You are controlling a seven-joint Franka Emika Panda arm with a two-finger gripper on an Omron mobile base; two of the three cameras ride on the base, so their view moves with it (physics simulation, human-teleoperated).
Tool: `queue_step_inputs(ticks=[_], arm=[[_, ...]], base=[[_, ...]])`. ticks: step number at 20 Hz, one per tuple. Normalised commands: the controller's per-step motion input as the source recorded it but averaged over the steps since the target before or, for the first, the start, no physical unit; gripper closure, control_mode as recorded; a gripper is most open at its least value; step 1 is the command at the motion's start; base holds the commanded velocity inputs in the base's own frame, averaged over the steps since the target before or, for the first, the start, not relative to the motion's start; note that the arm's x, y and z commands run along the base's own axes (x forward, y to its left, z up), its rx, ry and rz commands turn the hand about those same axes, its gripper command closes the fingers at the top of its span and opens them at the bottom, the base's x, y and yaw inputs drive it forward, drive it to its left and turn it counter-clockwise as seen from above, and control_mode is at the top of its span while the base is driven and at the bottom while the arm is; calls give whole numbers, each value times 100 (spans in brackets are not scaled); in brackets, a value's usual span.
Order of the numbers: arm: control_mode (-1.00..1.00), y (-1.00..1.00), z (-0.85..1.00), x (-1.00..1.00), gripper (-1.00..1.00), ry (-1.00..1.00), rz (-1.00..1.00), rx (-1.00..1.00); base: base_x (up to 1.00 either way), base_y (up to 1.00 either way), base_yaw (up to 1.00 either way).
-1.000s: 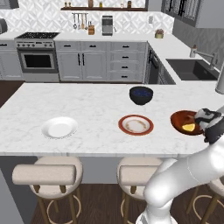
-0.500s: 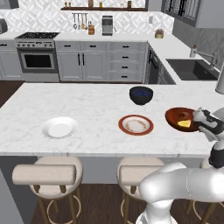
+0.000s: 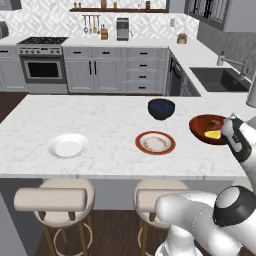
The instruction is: Pick the chicken drumstick and lemon wedge from their plates and place them in the bowl. Then put the bowl in the fridge.
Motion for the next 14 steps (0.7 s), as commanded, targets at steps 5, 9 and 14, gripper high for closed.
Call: queue_step_inputs(ticks=[5,9,14], arm=[[-100,34,93,-54,100,0,0,0],[-100,69,69,-51,100,0,0,2],[-100,88,37,-14,100,-1,0,9]], base=[[0,0,0],[0,0,0],[0,0,0]])
